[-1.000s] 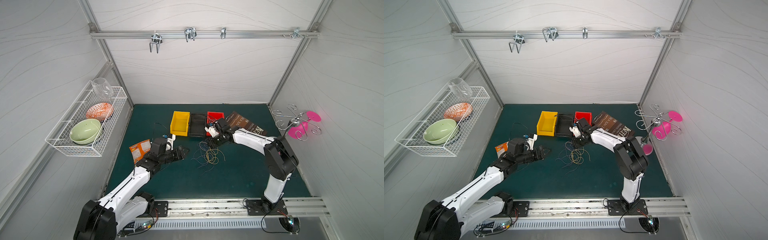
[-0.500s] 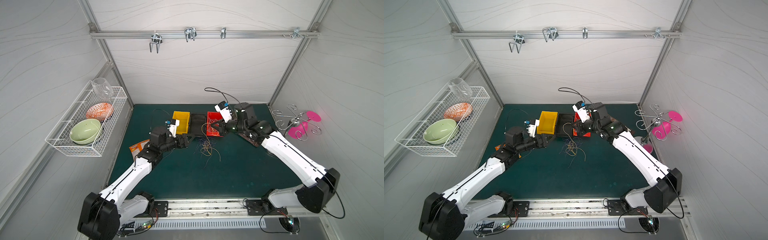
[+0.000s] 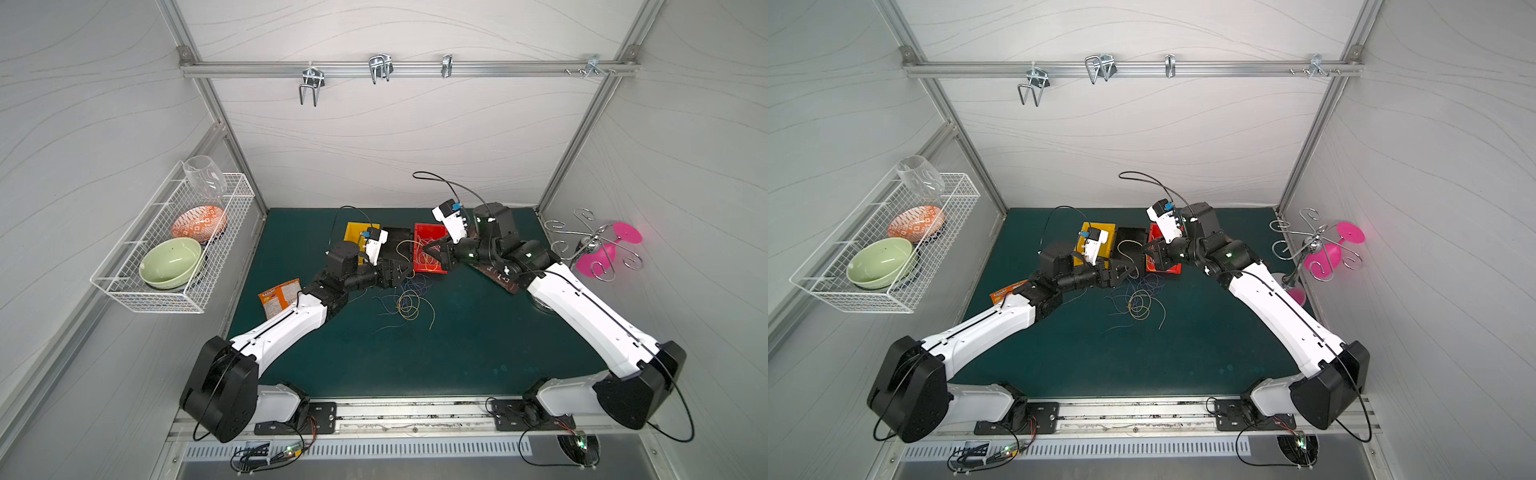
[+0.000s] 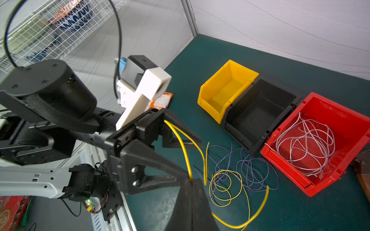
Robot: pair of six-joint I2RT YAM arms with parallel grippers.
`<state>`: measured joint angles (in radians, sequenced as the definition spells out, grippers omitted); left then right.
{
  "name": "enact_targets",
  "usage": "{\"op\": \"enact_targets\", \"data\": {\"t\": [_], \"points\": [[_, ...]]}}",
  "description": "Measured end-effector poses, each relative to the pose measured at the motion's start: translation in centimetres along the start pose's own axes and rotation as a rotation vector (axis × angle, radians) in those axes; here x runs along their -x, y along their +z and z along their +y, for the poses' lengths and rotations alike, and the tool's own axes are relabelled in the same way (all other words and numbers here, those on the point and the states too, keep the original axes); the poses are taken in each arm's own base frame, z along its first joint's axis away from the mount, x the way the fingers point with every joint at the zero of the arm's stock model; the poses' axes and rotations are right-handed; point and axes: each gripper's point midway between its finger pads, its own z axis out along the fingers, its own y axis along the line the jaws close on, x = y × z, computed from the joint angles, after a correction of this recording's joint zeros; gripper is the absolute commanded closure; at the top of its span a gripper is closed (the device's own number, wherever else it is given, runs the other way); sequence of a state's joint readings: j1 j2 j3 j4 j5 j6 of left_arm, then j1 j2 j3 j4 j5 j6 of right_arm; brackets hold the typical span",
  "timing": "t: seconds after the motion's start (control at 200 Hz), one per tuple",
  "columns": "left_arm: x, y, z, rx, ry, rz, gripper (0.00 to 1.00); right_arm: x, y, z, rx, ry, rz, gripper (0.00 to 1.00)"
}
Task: Untangle and sort cables by color
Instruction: Pick up the cable at the center of the board, then place the cable in the bin.
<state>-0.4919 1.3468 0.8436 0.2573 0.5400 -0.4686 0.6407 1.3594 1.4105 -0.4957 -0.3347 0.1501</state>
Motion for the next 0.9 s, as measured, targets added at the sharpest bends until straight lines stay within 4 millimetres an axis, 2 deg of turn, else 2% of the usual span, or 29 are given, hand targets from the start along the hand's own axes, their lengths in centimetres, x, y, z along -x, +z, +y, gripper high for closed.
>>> {"op": "enact_targets", "data": {"t": [0.105,0.195,0.26,0.49,0.565,0.73,0.9], "points": [[0.0,0.7,0.3,-0.004,-0.009,0.003,0.48,0.0,-0.1,0.1,0.001,0.007,-0.002,1.00],[0.3,1.1,0.0,-0.017,-0.009,0.001,0.63,-0.1,-0.2,0.1,0.004,0.015,-0.002,1.00],[0.6,1.2,-0.4,-0.030,0.000,-0.007,0.69,-0.1,-0.3,0.1,0.004,0.019,-0.003,1.00],[1.2,0.9,-0.9,-0.035,0.026,-0.022,0.62,0.1,-0.2,-0.8,-0.012,0.046,-0.019,1.00],[1.5,0.4,-1.1,-0.023,0.041,-0.034,0.54,0.3,0.1,-1.3,-0.021,0.049,-0.026,1.00],[2.2,-2.1,-1.6,0.041,0.097,-0.079,0.44,0.5,2.4,-3.4,-0.069,0.063,-0.011,1.00],[1.1,-5.2,-0.5,0.168,0.112,-0.101,0.37,1.0,5.5,-6.1,-0.130,0.073,-0.001,1.00]]}}
